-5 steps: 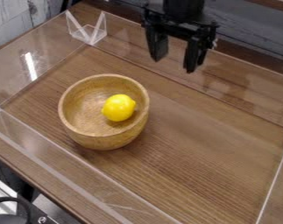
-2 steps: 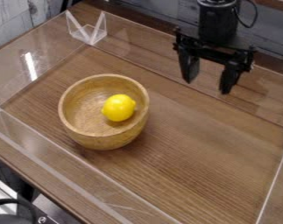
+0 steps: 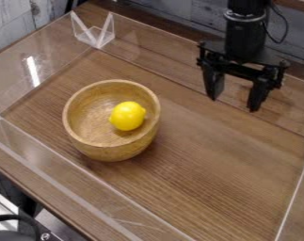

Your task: Put the lemon in the brown bowl

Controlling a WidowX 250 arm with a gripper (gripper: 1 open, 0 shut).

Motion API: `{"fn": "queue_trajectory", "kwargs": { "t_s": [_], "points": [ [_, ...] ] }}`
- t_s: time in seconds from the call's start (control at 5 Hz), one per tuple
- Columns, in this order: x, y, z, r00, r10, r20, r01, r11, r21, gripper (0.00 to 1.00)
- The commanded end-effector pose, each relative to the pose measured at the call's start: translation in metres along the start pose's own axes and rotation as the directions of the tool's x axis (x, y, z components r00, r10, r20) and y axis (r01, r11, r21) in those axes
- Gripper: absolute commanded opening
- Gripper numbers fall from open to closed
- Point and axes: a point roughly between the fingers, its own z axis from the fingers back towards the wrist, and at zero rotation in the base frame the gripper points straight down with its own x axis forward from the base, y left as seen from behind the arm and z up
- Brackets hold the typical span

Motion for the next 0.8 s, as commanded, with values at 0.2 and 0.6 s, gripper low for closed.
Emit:
{"fn": "queue_trajectory", "kwargs": {
  "t_s": [0.2, 0.6],
  "points": [
    [0.0012, -0.0156, 0.0067, 0.999, -0.032, 0.028, 0.032, 0.999, -0.005, 1.0],
    [-0.0024, -0.019, 0.0043, 0.999, -0.03, 0.023, 0.03, 1.0, -0.008, 1.0]
  ]
}}
